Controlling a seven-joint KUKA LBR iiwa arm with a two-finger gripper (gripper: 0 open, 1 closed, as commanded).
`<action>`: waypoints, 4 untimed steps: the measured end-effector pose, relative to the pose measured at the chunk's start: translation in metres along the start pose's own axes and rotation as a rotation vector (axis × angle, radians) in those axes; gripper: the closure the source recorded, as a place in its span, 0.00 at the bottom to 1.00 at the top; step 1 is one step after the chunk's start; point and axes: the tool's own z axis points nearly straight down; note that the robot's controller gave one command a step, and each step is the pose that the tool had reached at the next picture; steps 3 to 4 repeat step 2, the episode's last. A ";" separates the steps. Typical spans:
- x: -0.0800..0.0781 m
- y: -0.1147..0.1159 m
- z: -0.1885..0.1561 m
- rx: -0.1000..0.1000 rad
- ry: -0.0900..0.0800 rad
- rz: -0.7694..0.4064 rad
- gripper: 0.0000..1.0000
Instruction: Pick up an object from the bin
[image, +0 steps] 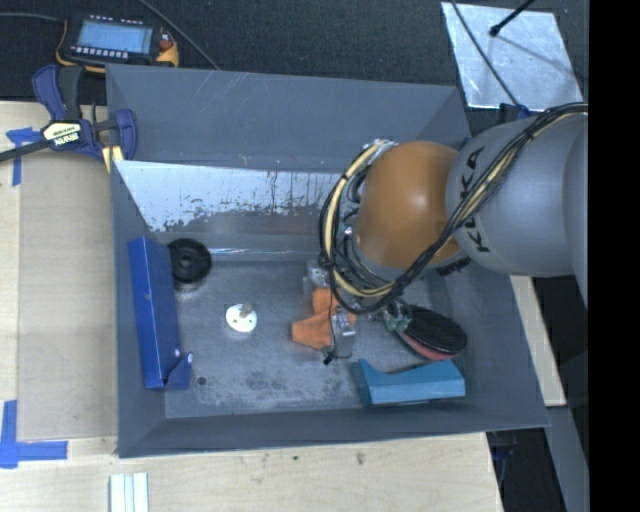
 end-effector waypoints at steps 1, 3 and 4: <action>0.000 0.000 0.000 0.000 0.000 0.000 1.00; 0.000 0.000 0.000 0.000 0.000 0.000 0.00; 0.000 0.000 0.000 0.000 0.000 0.000 0.00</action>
Offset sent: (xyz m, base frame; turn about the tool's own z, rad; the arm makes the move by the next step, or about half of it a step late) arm 0.0000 0.0000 0.0000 0.0000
